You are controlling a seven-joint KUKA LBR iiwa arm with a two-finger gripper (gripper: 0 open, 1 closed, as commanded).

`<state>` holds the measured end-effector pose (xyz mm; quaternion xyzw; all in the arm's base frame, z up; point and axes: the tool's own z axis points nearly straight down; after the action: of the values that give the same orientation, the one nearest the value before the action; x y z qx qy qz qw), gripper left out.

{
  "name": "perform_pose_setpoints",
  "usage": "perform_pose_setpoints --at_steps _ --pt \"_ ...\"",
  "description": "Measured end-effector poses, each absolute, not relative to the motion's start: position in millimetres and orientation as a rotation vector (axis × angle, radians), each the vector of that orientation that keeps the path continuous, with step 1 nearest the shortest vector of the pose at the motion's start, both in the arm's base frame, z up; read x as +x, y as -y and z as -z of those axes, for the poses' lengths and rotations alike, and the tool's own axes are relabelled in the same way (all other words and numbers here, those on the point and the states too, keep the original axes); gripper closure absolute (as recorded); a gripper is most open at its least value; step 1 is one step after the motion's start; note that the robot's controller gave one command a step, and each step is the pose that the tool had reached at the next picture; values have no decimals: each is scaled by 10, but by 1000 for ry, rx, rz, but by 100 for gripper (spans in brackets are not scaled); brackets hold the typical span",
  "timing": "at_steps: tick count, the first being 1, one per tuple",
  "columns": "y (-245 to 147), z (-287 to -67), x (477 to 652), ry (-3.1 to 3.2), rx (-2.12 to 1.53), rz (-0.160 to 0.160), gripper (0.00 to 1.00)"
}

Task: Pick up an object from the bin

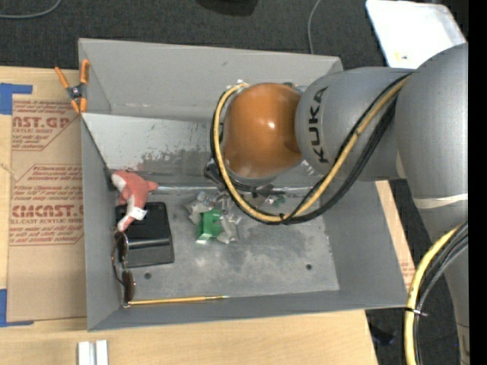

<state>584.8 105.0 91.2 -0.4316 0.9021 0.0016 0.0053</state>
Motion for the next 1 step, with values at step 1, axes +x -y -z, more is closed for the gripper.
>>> perform_pose_setpoints --at_steps 1 --pt "-1050 -913 5848 -2825 -1351 -5 100"
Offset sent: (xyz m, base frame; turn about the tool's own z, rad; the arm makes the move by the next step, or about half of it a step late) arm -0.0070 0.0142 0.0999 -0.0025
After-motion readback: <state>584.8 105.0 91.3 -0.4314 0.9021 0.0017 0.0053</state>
